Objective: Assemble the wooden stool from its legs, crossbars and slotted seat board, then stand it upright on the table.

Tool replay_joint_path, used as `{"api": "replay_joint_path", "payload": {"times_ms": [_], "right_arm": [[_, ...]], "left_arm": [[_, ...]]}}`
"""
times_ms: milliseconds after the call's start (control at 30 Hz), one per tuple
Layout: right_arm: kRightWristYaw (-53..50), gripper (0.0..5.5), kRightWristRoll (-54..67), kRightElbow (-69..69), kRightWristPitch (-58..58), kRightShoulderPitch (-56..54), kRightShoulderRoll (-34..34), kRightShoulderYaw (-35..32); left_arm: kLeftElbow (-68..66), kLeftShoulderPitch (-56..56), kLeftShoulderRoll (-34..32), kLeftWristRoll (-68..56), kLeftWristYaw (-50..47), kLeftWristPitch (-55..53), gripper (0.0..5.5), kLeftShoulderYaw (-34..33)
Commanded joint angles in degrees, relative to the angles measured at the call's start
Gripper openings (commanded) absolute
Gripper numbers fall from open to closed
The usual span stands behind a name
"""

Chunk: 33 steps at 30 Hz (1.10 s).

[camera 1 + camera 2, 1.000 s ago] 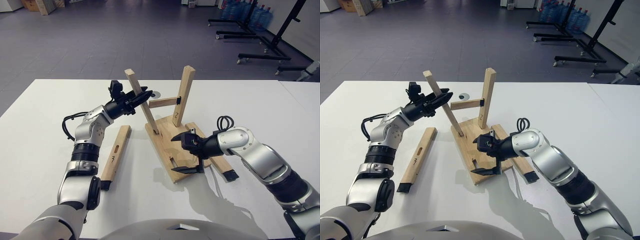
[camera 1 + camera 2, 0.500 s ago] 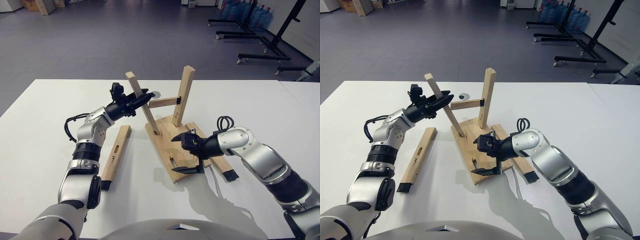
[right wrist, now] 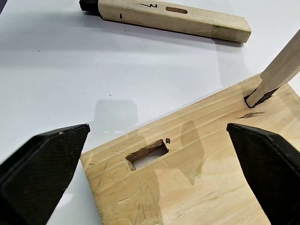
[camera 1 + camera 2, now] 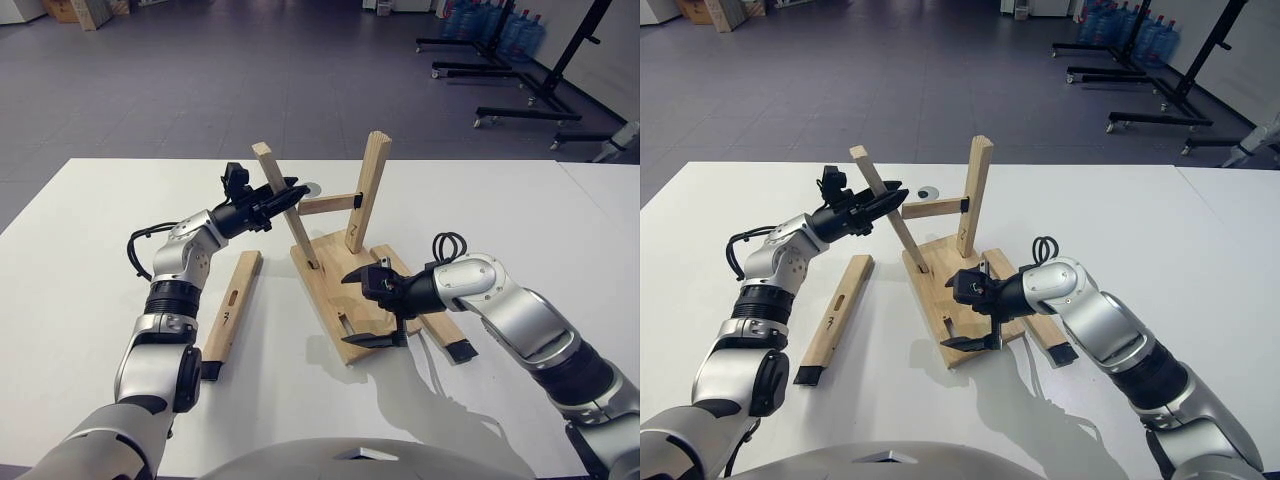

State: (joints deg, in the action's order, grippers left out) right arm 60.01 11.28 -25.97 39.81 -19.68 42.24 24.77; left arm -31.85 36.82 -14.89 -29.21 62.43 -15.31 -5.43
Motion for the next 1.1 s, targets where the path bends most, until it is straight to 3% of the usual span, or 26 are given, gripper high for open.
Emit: {"api": "replay_joint_path", "payload": {"times_ms": [33, 700, 1100], "right_arm": [[-0.29, 5.4, 0.08, -0.8, 0.25, -0.46, 0.08, 0.05], [-0.21, 5.4, -0.02, -0.73, 0.23, -0.63, 0.09, 0.27], [-0.09, 5.4, -0.06, -0.57, 0.23, -0.83, 0.04, 0.23]], "left_arm": [[0.53, 1.41, -1.29, 0.23, 0.02, -2.05, 2.02, -0.28], [2.22, 0.07, -0.44, -1.28, 0.26, -2.3, 2.02, -2.77], [2.53, -2.79, 0.1, 0.43, 1.1, -0.5, 2.02, -0.66]]}}
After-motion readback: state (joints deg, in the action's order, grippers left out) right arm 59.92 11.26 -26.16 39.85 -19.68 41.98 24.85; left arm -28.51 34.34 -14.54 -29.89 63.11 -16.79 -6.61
